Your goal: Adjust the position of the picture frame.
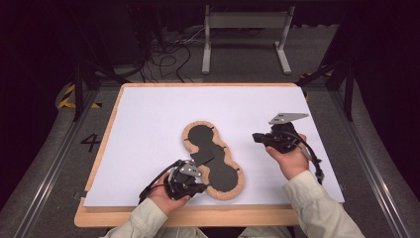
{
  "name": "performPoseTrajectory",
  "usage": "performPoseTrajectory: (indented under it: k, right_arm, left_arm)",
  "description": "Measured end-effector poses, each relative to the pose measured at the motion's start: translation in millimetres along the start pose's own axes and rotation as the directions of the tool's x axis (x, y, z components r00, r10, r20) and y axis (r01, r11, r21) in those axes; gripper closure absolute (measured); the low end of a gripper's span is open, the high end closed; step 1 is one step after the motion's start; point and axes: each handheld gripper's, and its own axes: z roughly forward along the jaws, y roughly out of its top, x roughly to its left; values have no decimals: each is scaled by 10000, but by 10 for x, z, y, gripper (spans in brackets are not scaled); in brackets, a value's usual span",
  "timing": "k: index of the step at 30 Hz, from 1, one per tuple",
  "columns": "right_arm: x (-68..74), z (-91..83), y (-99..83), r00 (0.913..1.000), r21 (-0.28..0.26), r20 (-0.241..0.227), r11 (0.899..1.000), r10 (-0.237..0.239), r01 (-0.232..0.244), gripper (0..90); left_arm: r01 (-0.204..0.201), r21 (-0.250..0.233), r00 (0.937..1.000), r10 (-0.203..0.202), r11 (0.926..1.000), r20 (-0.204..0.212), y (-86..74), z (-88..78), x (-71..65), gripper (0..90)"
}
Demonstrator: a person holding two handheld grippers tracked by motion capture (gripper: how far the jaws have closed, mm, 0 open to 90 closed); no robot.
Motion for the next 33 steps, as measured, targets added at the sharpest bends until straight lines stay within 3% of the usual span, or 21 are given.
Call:
performPoseTrajectory:
  k: [4,6,10,18,30,33]
  right_arm:
    - [-33,-135,-222,9992,-237,67,9990,389,-387,900]
    - [-42,-178,-305,9981,-438,-34,9971,623,-624,898]
    - [-68,-232,-428,9929,-819,-307,9897,1150,-1171,892]
    - [-76,-339,-427,9917,-1123,-197,9854,1267,-1281,888]
    - [-101,-423,-495,9894,-1267,-182,9813,1438,-1449,884]
    - [-117,-428,-520,9887,-1226,-116,9811,1494,-1497,884]
  left_arm:
    - [98,-123,9998,-95,9999,199,25,13,33,900]
    - [-56,-206,10000,56,9998,-1,42,31,19,900]
    - [15,-418,9998,-7,9991,197,82,101,2,900]
    - [-41,-736,9994,67,9973,354,271,291,-22,900]
    - [-134,-1046,9996,106,9944,-273,645,586,-58,900]
    - [-87,-1086,9996,57,9940,-281,677,593,-52,900]
